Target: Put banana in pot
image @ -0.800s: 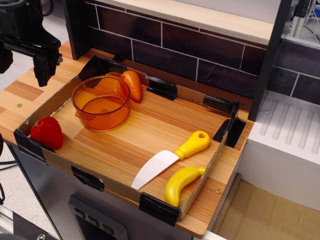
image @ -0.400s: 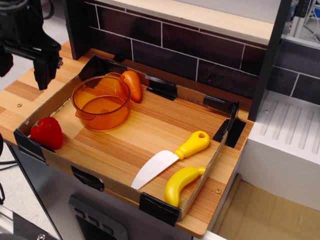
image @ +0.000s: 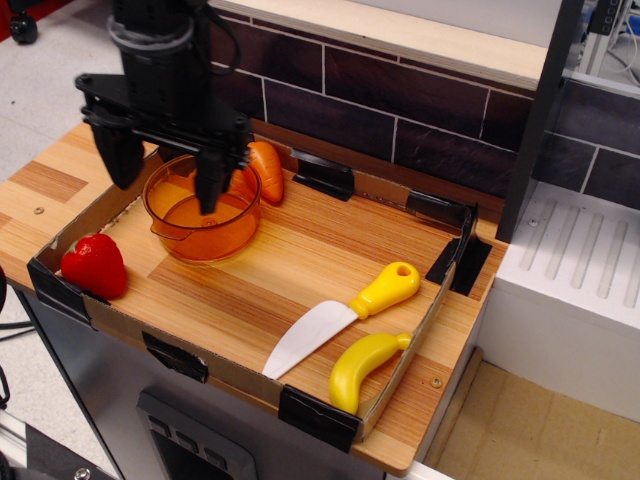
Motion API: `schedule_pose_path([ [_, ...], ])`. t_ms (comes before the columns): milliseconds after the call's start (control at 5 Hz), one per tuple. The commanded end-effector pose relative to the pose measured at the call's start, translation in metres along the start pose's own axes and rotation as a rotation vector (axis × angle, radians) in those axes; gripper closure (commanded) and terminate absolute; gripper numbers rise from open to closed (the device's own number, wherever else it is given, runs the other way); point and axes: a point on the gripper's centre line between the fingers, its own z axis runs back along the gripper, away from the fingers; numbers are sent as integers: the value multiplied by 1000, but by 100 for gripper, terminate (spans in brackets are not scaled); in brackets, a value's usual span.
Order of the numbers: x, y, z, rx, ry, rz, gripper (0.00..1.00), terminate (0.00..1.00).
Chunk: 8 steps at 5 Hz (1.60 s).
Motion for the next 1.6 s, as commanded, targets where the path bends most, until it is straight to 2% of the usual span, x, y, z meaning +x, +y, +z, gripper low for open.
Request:
schedule_pose_path([
  [0,-6,-62,5,-128,48,-82,0,0],
  [200,-15,-88,4,-166,55,-118,0,0],
  [400,-27,-110,-6,-158,42,-172,0,0],
  [800,-41,-134,-30,-116,29,-213,0,0],
  [1400,-41,-139,-51,-57,21,-212,0,0],
])
